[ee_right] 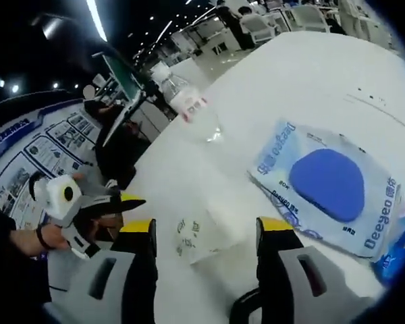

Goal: Arrange the tabletop items into an orderly group along one side of the table until the central work area is clear of visible clutter.

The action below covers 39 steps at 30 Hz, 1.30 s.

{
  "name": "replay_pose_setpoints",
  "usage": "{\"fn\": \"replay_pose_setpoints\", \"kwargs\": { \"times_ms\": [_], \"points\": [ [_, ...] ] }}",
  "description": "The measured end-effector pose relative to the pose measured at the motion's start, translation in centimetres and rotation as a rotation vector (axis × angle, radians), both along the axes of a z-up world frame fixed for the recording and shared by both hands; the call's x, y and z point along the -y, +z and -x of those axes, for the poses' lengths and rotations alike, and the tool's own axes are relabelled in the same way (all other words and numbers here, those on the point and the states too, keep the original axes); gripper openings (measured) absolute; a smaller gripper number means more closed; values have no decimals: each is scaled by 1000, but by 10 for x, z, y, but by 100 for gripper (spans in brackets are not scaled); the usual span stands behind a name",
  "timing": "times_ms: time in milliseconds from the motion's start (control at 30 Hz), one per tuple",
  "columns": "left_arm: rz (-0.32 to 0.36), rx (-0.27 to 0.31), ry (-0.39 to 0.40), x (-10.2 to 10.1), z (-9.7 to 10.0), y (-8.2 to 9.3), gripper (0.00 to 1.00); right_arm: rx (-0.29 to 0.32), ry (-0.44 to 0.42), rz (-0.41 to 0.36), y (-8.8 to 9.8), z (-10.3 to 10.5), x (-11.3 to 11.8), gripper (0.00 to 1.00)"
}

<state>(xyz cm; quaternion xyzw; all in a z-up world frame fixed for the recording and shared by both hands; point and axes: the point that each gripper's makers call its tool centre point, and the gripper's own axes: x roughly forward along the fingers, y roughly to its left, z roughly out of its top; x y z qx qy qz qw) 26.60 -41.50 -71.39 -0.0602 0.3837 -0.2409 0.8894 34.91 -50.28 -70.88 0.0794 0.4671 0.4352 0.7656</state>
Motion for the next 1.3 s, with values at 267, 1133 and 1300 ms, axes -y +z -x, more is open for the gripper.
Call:
{"fn": "replay_pose_setpoints", "kwargs": {
  "times_ms": [267, 1133, 1300],
  "points": [
    [21, 0, 30, -5, -3, 4, 88, -49, 76, 39, -14, 6, -14, 51],
    [41, -10, 28, -3, -1, 5, 88, -92, 74, 12, -9, 22, -24, 9],
    [42, -14, 28, -3, -1, 4, 88, -82, 65, -4, -2, 18, -30, 6]
  ]
}}
